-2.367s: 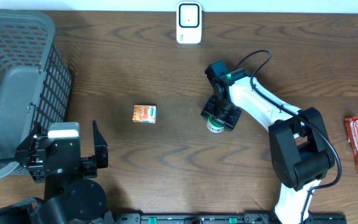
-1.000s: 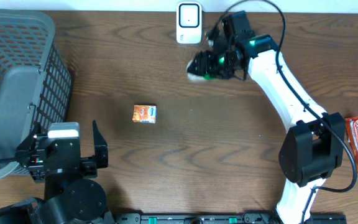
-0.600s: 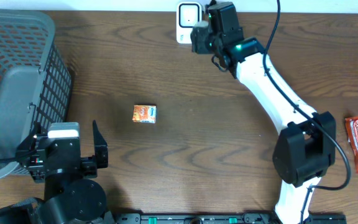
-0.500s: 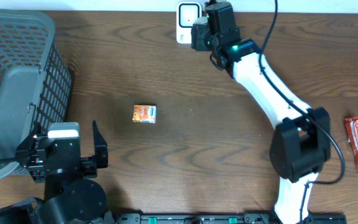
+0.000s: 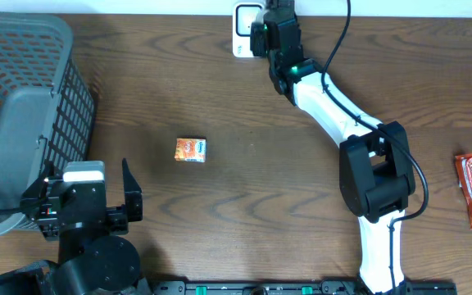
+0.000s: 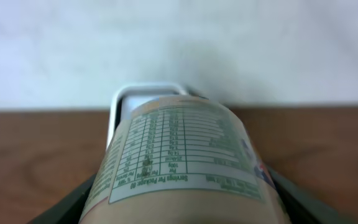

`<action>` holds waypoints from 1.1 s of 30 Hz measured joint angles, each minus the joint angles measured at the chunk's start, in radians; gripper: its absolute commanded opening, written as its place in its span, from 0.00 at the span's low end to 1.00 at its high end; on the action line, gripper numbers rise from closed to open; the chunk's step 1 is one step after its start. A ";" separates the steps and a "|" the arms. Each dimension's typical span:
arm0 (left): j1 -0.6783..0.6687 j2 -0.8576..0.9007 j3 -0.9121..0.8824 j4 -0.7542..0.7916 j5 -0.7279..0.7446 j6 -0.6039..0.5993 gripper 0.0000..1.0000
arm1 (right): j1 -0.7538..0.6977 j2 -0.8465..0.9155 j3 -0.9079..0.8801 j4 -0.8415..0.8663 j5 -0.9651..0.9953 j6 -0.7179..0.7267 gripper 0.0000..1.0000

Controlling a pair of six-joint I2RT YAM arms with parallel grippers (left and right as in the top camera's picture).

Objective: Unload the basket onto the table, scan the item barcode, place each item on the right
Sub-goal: 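Carry the jar to the white scanner and hold it at the window, then carry the jar right and set it at the table's right edge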

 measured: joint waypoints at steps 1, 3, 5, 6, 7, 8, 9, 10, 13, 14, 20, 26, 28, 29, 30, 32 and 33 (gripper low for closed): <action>0.000 0.000 0.000 0.000 0.000 0.000 0.98 | 0.000 0.002 0.000 0.021 0.007 -0.008 0.55; 0.000 0.000 0.000 0.000 0.000 0.000 0.98 | 0.000 0.016 0.001 0.074 0.018 -0.026 0.56; 0.000 0.000 0.000 0.000 0.000 0.000 0.98 | 0.002 0.040 0.003 0.113 0.029 -0.044 0.56; 0.000 0.000 0.000 0.000 0.000 0.000 0.98 | 0.003 0.058 0.005 0.130 0.033 -0.053 0.56; 0.000 0.000 0.000 0.000 0.000 0.000 0.98 | 0.006 0.079 0.005 0.147 0.037 -0.067 0.56; 0.000 0.000 0.000 0.000 0.000 0.000 0.98 | 0.010 0.097 0.005 0.155 0.039 -0.078 0.56; 0.000 0.000 0.000 0.000 0.000 0.000 0.98 | 0.014 0.116 0.005 0.161 0.042 -0.092 0.56; 0.000 0.000 0.000 0.000 0.000 0.000 0.98 | 0.019 0.134 0.006 0.169 0.045 -0.103 0.56; 0.000 0.000 0.000 0.000 0.000 0.000 0.98 | 0.044 0.181 0.008 0.177 0.068 -0.142 0.56; 0.000 0.000 0.000 0.000 0.000 0.000 0.98 | 0.053 0.192 0.014 0.178 0.074 -0.153 0.56; 0.000 0.000 0.000 0.000 0.000 0.000 0.98 | 0.091 0.212 0.080 0.193 0.105 -0.217 0.56; 0.000 0.000 0.000 0.000 0.000 0.000 0.98 | 0.096 0.212 0.116 0.182 0.149 -0.241 0.56; 0.000 0.000 0.000 0.000 0.000 0.000 0.98 | 0.097 0.212 0.119 0.128 0.185 -0.247 0.56; 0.000 0.000 0.000 0.000 0.000 0.000 0.98 | 0.097 0.212 0.121 0.092 0.204 -0.250 0.55; 0.000 0.000 0.000 0.000 0.000 0.000 0.98 | 0.097 0.212 0.127 0.051 0.221 -0.253 0.52; 0.000 0.000 0.000 0.000 0.000 0.000 0.98 | 0.098 0.211 0.146 -0.061 0.252 -0.257 0.51; 0.000 0.000 0.000 0.000 0.000 0.000 0.98 | 0.098 0.211 0.152 -0.104 0.262 -0.257 0.50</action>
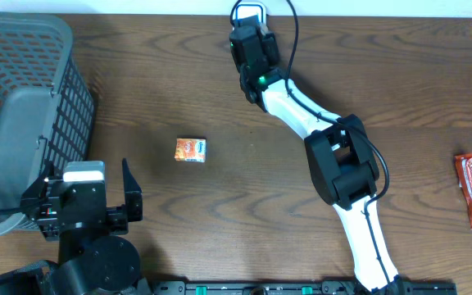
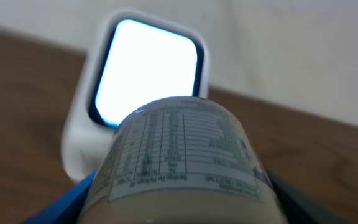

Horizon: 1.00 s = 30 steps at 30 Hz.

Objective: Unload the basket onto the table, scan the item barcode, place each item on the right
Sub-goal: 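Carry the jar right and set it at the table's right edge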

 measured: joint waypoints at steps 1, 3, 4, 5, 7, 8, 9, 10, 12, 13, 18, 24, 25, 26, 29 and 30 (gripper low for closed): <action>0.000 0.000 0.000 0.000 0.000 0.000 0.98 | 0.001 -0.002 0.008 -0.045 0.008 0.000 0.49; 0.000 0.000 0.000 0.000 0.000 0.000 0.98 | 0.001 -0.013 0.014 -0.130 0.026 0.000 0.50; 0.000 0.000 0.000 0.000 0.000 0.000 0.98 | 0.002 -0.024 0.014 -0.174 0.036 0.003 0.52; 0.000 0.000 0.000 0.001 0.000 0.000 0.98 | 0.002 -0.037 0.014 -0.218 0.045 0.008 0.52; 0.000 0.000 0.000 0.000 0.000 0.000 0.98 | 0.002 -0.079 0.016 -0.327 0.056 0.035 0.53; 0.000 0.000 0.000 0.000 0.000 0.000 0.98 | 0.002 -0.107 0.017 -0.396 0.064 0.060 0.52; 0.000 0.000 0.000 -0.001 0.000 0.000 0.98 | 0.002 -0.130 0.019 -0.454 0.065 0.090 0.52; 0.000 0.000 0.000 0.000 0.000 0.000 0.98 | 0.001 -0.164 0.027 -0.542 0.063 0.135 0.52; 0.000 0.000 0.000 0.000 0.000 0.000 0.98 | -0.001 -0.240 0.031 -0.728 0.055 0.248 0.52; 0.000 0.000 0.000 0.001 0.000 0.000 0.98 | -0.003 -0.274 0.032 -0.806 0.040 0.303 0.52; 0.000 0.000 0.000 0.000 0.000 0.000 0.98 | -0.060 -0.374 0.060 -1.110 -0.094 0.533 0.52; 0.000 0.000 0.000 0.000 0.000 0.000 0.98 | -0.245 -0.365 0.043 -1.291 -0.195 0.635 0.48; 0.000 0.000 0.000 0.000 0.000 0.000 0.98 | -0.281 -0.364 0.040 -1.300 -0.202 0.637 0.49; 0.000 0.000 0.000 0.000 0.000 0.000 0.98 | -0.316 -0.362 0.039 -1.303 -0.208 0.637 0.50; 0.000 0.000 0.000 0.000 0.000 0.000 0.98 | -0.419 -0.362 0.039 -1.302 -0.216 0.629 0.52; 0.000 0.000 0.000 0.000 0.000 0.000 0.98 | -0.466 -0.362 0.039 -1.301 -0.220 0.625 0.52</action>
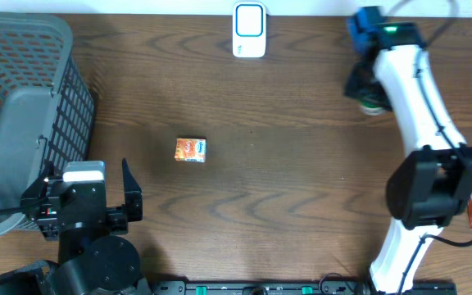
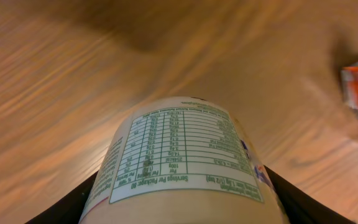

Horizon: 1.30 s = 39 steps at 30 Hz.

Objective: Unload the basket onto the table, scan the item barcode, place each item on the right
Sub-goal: 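Carry the jar right and set it at the table's right edge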

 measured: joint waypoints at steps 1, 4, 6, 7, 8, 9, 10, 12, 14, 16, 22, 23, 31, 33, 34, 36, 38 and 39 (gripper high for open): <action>0.000 0.000 0.000 0.000 0.000 0.000 0.98 | -0.032 0.000 0.000 0.001 -0.002 -0.003 0.52; 0.000 0.000 0.000 0.000 0.000 0.000 0.98 | -0.153 0.000 0.000 0.019 -0.010 -0.009 0.53; 0.000 0.000 0.000 0.000 0.000 0.000 0.98 | -0.233 0.004 0.000 0.043 -0.011 -0.013 0.54; 0.000 0.000 0.000 0.000 0.000 0.000 0.98 | -0.268 0.008 0.000 0.057 -0.012 -0.014 0.54; 0.000 0.000 0.000 0.000 0.000 0.000 0.98 | -0.305 0.013 0.000 0.073 -0.015 -0.017 0.54; 0.000 0.000 0.000 0.000 0.000 0.000 0.98 | -0.340 0.021 0.000 0.091 -0.021 -0.018 0.54; 0.000 0.000 0.000 0.000 0.000 0.000 0.98 | -0.375 0.032 0.000 0.110 -0.029 -0.018 0.55; 0.000 0.000 0.000 0.000 0.000 0.000 0.98 | -0.432 0.060 -0.001 0.150 -0.053 -0.022 0.57; 0.000 0.000 0.000 0.000 0.000 0.000 0.98 | -0.478 0.098 -0.001 0.188 -0.077 -0.027 0.57; 0.000 0.000 0.000 0.000 0.000 0.000 0.98 | -0.513 0.144 -0.001 0.213 -0.097 -0.032 0.56; 0.000 0.000 0.000 0.000 0.000 0.000 0.98 | -0.561 0.264 -0.002 0.265 -0.122 -0.039 0.58; 0.000 0.000 0.000 0.000 0.000 0.000 0.98 | -0.565 0.280 -0.002 0.269 -0.118 -0.039 0.60; 0.000 0.000 0.000 0.000 0.000 0.000 0.98 | -0.612 0.284 0.013 0.228 -0.123 -0.061 0.99; 0.000 0.000 0.000 0.000 0.000 0.000 0.98 | -0.634 0.288 0.045 0.171 -0.126 -0.065 0.99; 0.000 0.000 0.000 0.000 0.000 0.000 0.98 | -0.647 0.290 0.071 0.137 -0.132 -0.068 0.99; 0.000 0.000 0.000 0.000 0.000 0.000 0.98 | -0.671 0.296 0.132 0.074 -0.149 -0.069 0.99; 0.000 0.000 0.000 -0.001 0.000 0.000 0.98 | -0.693 0.298 0.209 0.002 -0.179 -0.073 0.99; 0.000 0.000 0.000 0.000 0.000 0.000 0.98 | -0.701 0.298 0.256 -0.030 -0.196 -0.079 0.99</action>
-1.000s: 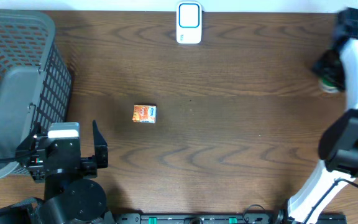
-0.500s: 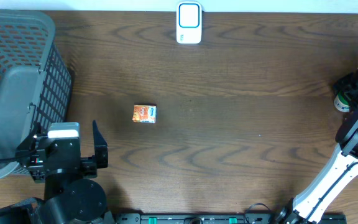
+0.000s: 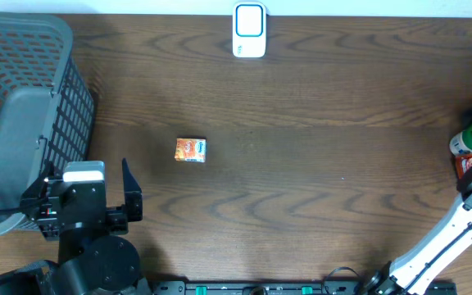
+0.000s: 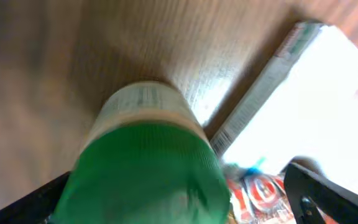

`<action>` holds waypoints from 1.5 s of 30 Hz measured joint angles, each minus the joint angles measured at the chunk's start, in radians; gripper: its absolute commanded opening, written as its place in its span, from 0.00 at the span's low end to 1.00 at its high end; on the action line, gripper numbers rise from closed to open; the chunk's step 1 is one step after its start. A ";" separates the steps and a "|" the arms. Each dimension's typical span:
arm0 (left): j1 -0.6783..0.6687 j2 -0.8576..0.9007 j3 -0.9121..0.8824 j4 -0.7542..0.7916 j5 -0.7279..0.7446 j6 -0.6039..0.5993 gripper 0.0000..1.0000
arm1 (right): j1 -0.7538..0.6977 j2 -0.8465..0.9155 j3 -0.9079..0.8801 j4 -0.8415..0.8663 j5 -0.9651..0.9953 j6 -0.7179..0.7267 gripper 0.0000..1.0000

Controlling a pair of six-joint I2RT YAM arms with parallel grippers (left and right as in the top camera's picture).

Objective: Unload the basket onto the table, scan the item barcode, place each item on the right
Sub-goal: 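Carry the jar right and set it at the table's right edge, then reach the right gripper left over the orange snack packet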

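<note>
A bottle with a green cap [image 3: 464, 144] stands at the table's far right edge; in the right wrist view its cap [image 4: 148, 174] faces the camera. My right gripper [image 4: 179, 202] is over it, open, with a gap between the bottle and the right finger [image 4: 334, 193]. In the overhead view the right gripper sits at the frame's edge. The white scanner [image 3: 250, 30] stands at the far middle edge. My left gripper [image 3: 86, 174] rests open and empty at the near left.
A red snack wrapper [image 4: 263, 193] and a white flat pack [image 4: 291, 106] lie right beside the bottle. A small orange box [image 3: 191, 150] sits left of centre. A grey basket [image 3: 23, 90] fills the far left.
My right gripper was shut on the bottle over the far right of the table. Now the bottle stands by the red wrapper at the right edge and the jaws are open around it.
My right gripper held the bottle in front of the scanner, label up. Then the scanner window was lit close ahead of the bottle. Then the arm held it at the far right. Now the bottle stands at the right edge, let go. The left arm never moved.
</note>
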 measured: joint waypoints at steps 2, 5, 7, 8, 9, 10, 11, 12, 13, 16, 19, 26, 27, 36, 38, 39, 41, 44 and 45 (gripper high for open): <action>0.000 0.000 0.000 0.000 0.000 0.000 0.98 | -0.007 0.000 0.114 -0.064 -0.032 -0.014 0.99; 0.000 0.000 0.000 0.000 0.000 0.000 0.98 | 0.016 0.000 0.309 -0.162 -0.063 -0.026 0.99; 0.000 0.000 0.000 0.000 0.000 0.000 0.98 | 0.057 0.000 0.435 -0.216 -0.082 -0.032 0.99; 0.000 0.000 0.000 0.000 0.000 0.000 0.98 | 0.085 0.000 0.486 -0.240 -0.093 -0.034 0.99; 0.000 0.000 0.000 0.000 0.000 0.000 0.98 | 0.118 -0.001 0.533 -0.265 -0.107 -0.034 0.99; 0.000 0.000 0.000 0.000 0.000 0.000 0.98 | 0.156 -0.003 0.568 -0.282 -0.123 -0.034 0.99; 0.000 0.000 0.000 0.000 0.000 0.000 0.98 | 0.205 -0.005 0.594 -0.288 -0.145 -0.036 0.99; 0.000 0.000 0.000 0.000 0.000 0.000 0.98 | 0.254 -0.008 0.606 -0.287 -0.167 -0.038 0.99; 0.000 0.000 0.000 0.000 0.000 0.000 0.98 | 0.311 -0.009 0.611 -0.288 -0.194 -0.040 0.99; 0.000 0.000 0.000 0.000 0.000 0.000 0.98 | 0.479 -0.009 0.586 -0.287 -0.239 -0.031 0.99; 0.000 0.000 0.000 0.000 0.000 0.000 0.98 | 0.673 -0.008 0.529 -0.269 -0.244 0.001 0.99; 0.000 0.000 0.000 0.000 0.000 0.000 0.98 | 1.110 -0.002 0.411 -0.162 -0.221 0.085 0.99; 0.000 0.000 0.000 0.000 0.000 0.000 0.98 | 1.156 -0.002 0.399 -0.146 -0.221 0.103 0.99; 0.000 0.000 0.000 0.000 0.000 0.000 0.98 | 1.362 -0.002 0.229 -0.005 -0.247 0.331 0.99; 0.000 0.000 0.000 0.000 0.000 0.000 0.98 | 1.384 -0.002 0.190 0.053 -0.249 0.330 0.99; 0.000 0.000 0.000 0.000 0.000 0.000 0.98 | 1.400 -0.002 0.161 0.092 -0.250 0.326 0.99; 0.000 0.000 0.000 0.000 0.000 0.000 0.98 | 1.426 -0.002 0.111 0.148 -0.254 0.324 0.99; 0.000 0.000 0.000 0.000 0.000 0.000 0.98 | 1.464 -0.002 0.026 0.231 -0.260 0.320 0.99; 0.000 0.000 0.000 0.000 0.000 0.000 0.98 | 1.471 -0.002 0.004 0.252 -0.262 0.318 0.99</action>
